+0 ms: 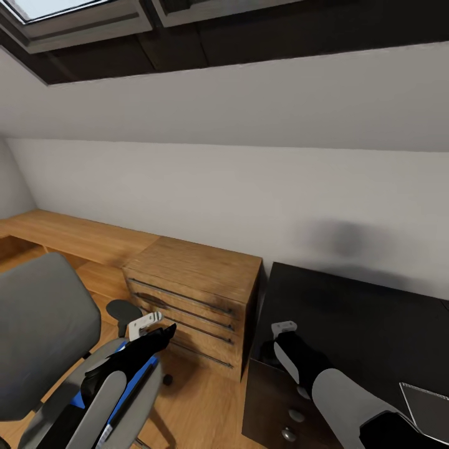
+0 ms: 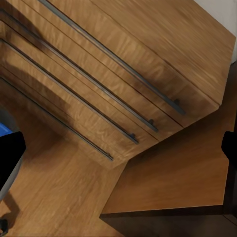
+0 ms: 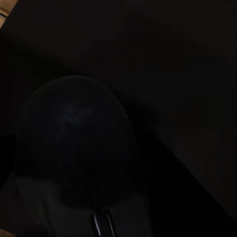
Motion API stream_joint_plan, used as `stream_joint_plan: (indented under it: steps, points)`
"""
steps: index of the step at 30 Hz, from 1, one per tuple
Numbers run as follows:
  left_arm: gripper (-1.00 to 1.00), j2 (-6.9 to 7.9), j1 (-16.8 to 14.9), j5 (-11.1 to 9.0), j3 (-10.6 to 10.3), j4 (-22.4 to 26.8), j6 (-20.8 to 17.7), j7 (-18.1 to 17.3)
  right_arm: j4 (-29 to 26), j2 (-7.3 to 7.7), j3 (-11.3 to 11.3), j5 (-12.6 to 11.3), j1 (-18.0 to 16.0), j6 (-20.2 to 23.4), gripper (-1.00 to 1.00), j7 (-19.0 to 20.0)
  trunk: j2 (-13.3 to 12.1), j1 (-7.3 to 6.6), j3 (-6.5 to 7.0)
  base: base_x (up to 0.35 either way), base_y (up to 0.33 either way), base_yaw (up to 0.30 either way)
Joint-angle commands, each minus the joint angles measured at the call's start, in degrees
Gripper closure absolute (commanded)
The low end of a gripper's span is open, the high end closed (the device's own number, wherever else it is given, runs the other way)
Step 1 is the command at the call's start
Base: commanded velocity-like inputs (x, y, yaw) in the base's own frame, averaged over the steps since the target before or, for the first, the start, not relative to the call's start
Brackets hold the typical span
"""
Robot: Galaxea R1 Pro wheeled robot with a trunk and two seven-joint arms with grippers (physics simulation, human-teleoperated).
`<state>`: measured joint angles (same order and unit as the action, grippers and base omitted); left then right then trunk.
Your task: In the bedroom, organize the workspace by keeping the computer under the desk, ensuring the monitor is on the desk, placing the keyboard on the desk next to the monitor, placing the mouse on the desk next to the keyboard, moving the folder from the swivel chair onto the desk next to the mouse, stacking the notebook on top of the folder with the pen on top of the notebook, and positioning the swivel chair next to the desk.
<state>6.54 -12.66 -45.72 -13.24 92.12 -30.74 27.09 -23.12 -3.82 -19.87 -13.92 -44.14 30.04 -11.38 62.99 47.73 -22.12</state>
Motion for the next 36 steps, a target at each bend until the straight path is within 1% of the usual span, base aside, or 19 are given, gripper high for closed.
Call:
stream_joint_plan:
  steps: [1,19,23,25,26,27,28,29,31,32,33,34,35,36]
  points:
    - [-1.00,0.05,-0.07,-0.59,-0.12,0.08,-0.02,0.60,0.18,0.01,-0.35,-2.25,0.02,-0.04,1.00,-0.40,0.03,0.01,-0.09,0.000,0.000,0.000]
    - [-1.00,0.05,-0.07,-0.36,-0.12,0.08,0.04,0.63,-0.13,0.04,-0.35,-2.25,0.02,-0.41,1.00,-0.42,0.03,0.01,-0.09,0.000,0.000,0.000]
    - [-1.00,0.05,-0.07,-0.07,-0.19,0.08,0.17,0.67,-2.56,0.23,0.15,-2.19,0.02,-0.63,1.00,-0.64,-1.57,-0.87,0.63,0.000,0.000,0.000]
    - [-1.00,0.05,-0.08,-0.02,-0.24,0.08,0.16,0.68,-4.50,0.37,0.99,-2.18,0.02,-0.69,1.00,-0.75,-2.37,-1.31,0.99,0.000,0.000,0.000]
    - [-1.00,0.05,-0.08,0.00,-0.31,0.08,0.16,0.68,-5.48,0.42,1.82,-2.17,0.02,-0.79,1.00,-0.80,-2.77,-1.53,1.17,0.000,0.000,0.000]
    - [-1.00,0.02,-0.08,0.00,-0.43,0.08,0.11,0.68,-6.49,0.48,3.16,-2.17,0.02,-0.97,1.00,-0.88,-3.17,-1.75,1.35,0.000,0.000,0.000]
    - [-1.00,-0.02,-0.06,0.01,-0.65,0.08,0.05,0.68,-7.65,0.54,5.08,-2.17,0.05,-1.12,1.00,-0.95,-3.58,-1.97,1.53,0.000,0.000,0.000]
    - [-1.00,-0.04,-0.07,0.06,-1.56,0.08,-0.04,0.80,-11.03,0.61,9.99,-2.16,0.10,-1.26,1.00,-1.04,-3.98,-2.18,1.71,0.000,0.000,0.000]
    - [-1.00,-0.04,-0.08,0.18,-2.50,0.08,-0.04,1.02,-16.16,0.69,14.60,-2.16,0.41,-1.16,1.00,-1.08,-4.78,-2.62,2.07,0.000,0.000,0.000]
    - [-1.00,-0.05,-0.08,0.22,-2.78,0.08,-0.01,1.16,-19.28,0.71,16.23,-2.16,0.95,-1.02,1.00,-1.09,-5.18,-2.84,2.25,0.000,0.000,0.000]
    - [-1.00,-0.08,-0.08,0.24,-2.96,0.08,0.02,1.37,-22.62,0.72,17.32,-2.13,2.14,-0.92,1.00,-1.09,-5.58,-3.06,2.43,0.000,0.000,0.000]
    - [-1.00,-0.09,-0.08,0.25,-3.03,0.08,0.04,1.51,-24.33,0.72,17.72,-2.12,2.96,-0.89,1.00,-1.10,-5.98,-3.28,2.61,0.000,0.000,0.000]
    - [-1.00,-0.10,-0.08,0.27,-3.15,0.08,0.10,1.98,-29.46,0.73,18.51,-2.10,5.91,-0.79,1.00,-1.12,-6.38,-3.50,2.79,-0.016,0.000,0.000]
    - [-1.00,-0.11,-0.07,0.27,-3.20,0.08,0.15,2.24,-32.59,0.72,18.81,-2.09,7.70,-0.72,1.00,-1.14,-6.78,-3.72,2.97,-0.101,0.000,0.000]
